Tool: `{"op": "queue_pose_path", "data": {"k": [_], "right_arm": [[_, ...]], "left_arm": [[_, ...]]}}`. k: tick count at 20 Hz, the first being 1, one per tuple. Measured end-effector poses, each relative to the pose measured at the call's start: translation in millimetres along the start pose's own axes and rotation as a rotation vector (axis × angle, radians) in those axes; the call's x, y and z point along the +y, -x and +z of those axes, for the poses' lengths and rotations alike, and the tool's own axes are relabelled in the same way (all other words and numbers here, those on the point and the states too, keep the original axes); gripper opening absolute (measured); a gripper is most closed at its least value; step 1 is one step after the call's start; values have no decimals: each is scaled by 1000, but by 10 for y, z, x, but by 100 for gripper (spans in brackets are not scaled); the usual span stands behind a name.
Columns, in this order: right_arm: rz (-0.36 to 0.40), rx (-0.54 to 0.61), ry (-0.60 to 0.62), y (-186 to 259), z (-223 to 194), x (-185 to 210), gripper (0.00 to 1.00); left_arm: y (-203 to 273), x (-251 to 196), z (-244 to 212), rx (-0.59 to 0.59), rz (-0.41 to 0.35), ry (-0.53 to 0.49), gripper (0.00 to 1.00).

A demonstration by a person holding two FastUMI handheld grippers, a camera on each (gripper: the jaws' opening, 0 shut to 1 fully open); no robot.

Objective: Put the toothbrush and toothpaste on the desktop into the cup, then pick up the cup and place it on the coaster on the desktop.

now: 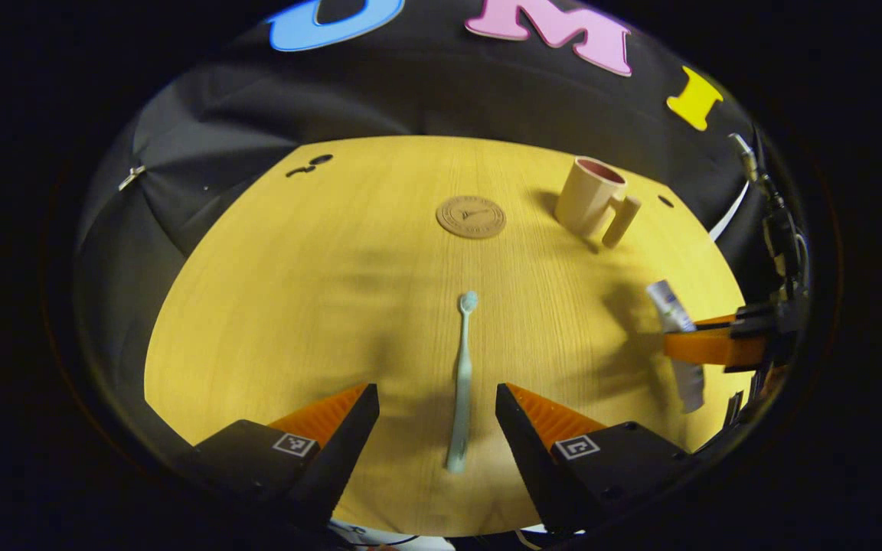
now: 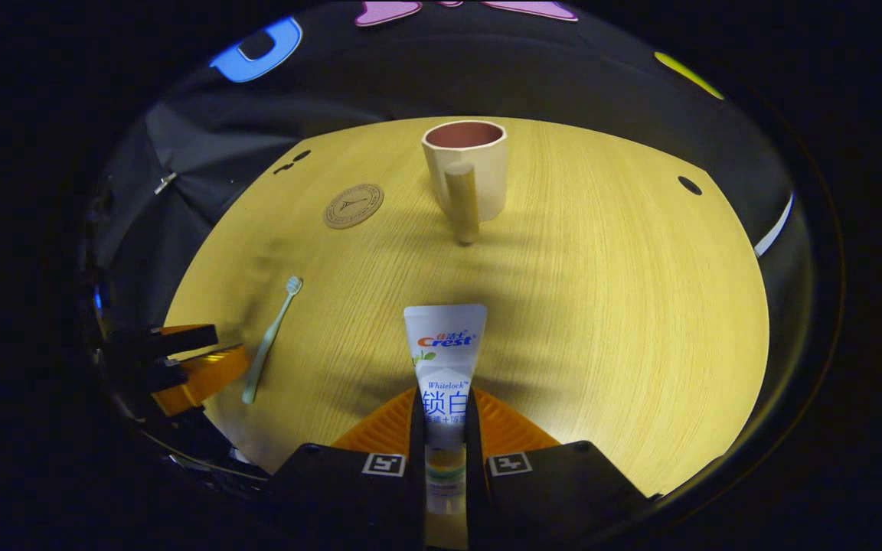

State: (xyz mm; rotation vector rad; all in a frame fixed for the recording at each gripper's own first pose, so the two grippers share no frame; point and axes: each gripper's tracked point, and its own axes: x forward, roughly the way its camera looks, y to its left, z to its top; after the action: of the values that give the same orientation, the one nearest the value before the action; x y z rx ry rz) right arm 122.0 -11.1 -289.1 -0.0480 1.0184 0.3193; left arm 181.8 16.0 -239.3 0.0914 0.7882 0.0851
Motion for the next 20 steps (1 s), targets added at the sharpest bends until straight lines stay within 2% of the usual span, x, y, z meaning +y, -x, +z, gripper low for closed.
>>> {"op": "queue_pose_path", "data": {"k": [5, 7, 9, 10, 11, 15, 20], "right_arm": [[16, -23, 8, 98, -10, -156, 25], [31, -34, -1, 116, -1, -174, 25], [30, -43, 2, 130, -8, -194, 24], [24, -48, -3, 127, -2, -203, 24], [19, -51, -16, 116, -12, -202, 24], [8, -64, -92, 150, -38, -170, 24], [-20, -80, -121, 190, -56, -203, 24]], "left_arm": [[-269, -49, -109, 127, -17, 8, 94], [-328, 1, -92, 145, -8, -27, 92], [-341, 0, -108, 210, -19, -77, 85], [-309, -9, -117, 258, -29, -104, 87], [-324, -14, -139, 304, -36, -122, 79], [-319, -84, -196, 415, -59, -190, 22], [-292, -108, -172, 399, -62, -206, 10]]}}
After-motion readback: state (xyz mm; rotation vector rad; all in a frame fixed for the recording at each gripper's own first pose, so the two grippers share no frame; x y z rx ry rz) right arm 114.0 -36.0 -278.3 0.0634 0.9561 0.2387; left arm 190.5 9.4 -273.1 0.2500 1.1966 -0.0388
